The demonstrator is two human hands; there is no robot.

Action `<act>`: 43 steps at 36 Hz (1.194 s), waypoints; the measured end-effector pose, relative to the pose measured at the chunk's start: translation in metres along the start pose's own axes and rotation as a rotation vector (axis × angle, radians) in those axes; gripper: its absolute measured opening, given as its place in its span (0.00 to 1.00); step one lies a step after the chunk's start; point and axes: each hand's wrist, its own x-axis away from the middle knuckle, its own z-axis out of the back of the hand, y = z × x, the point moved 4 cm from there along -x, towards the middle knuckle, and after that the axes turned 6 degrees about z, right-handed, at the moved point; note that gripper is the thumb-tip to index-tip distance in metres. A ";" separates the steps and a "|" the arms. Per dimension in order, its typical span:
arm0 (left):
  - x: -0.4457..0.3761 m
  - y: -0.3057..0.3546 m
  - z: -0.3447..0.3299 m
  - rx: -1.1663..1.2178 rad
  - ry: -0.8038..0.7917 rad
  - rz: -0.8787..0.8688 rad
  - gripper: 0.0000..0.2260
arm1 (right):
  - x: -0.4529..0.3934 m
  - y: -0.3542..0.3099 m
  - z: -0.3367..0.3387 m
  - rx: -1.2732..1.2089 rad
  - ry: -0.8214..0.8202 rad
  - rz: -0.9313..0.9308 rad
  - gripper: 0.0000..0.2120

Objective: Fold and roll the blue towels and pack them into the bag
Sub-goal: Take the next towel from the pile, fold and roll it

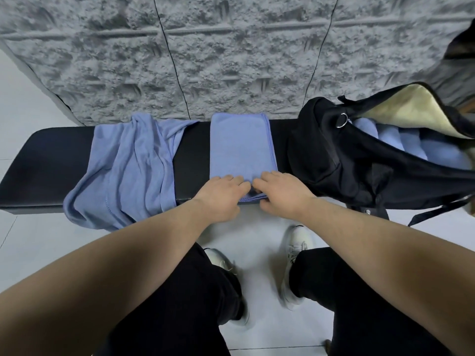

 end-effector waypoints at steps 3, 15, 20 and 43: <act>0.001 -0.006 0.002 0.113 -0.012 0.018 0.11 | 0.001 0.003 0.004 -0.028 -0.009 -0.033 0.08; 0.005 -0.028 0.003 0.470 -0.051 0.223 0.08 | 0.008 0.022 0.002 -0.323 -0.152 -0.177 0.10; 0.004 -0.039 -0.001 0.587 -0.029 0.248 0.12 | 0.007 0.027 0.005 -0.460 -0.100 -0.270 0.07; -0.002 -0.038 0.005 0.296 0.107 0.171 0.12 | -0.006 0.011 0.011 0.121 0.121 0.067 0.11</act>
